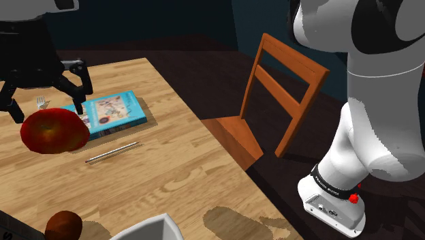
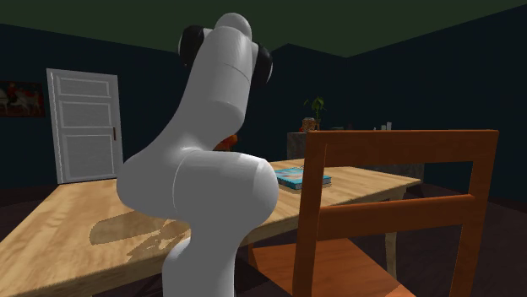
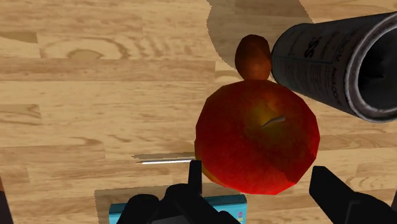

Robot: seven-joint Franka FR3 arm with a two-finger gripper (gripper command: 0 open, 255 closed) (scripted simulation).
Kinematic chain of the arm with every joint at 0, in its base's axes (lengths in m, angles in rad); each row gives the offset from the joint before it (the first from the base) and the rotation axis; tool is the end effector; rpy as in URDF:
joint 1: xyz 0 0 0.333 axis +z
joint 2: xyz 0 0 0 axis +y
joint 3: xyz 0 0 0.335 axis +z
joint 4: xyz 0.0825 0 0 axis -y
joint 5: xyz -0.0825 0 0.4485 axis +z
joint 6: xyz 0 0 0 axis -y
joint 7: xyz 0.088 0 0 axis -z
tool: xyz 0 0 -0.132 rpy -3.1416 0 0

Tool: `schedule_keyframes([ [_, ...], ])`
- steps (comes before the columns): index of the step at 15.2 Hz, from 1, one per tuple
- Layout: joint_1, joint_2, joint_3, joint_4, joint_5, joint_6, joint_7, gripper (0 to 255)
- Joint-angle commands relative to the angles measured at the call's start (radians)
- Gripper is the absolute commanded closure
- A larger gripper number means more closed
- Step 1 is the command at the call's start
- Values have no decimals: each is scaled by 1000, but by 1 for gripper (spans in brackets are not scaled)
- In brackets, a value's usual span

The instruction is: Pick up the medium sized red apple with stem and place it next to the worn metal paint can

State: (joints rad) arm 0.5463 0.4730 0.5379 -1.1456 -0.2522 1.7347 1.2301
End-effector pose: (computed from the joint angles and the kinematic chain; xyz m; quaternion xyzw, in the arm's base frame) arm 0.4665 0.6155 0.5693 -0.9913 0.0979 -0.0446 0.0754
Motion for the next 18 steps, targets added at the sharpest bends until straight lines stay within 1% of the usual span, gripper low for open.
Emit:
schedule_keyframes([
  [1,-9,-8,1,-42,3,34,2,255],
  [9,-35,-27,0,-181,9,153,9,255],
  [18,-49,-24,-6,-299,2,272,19,255],
])
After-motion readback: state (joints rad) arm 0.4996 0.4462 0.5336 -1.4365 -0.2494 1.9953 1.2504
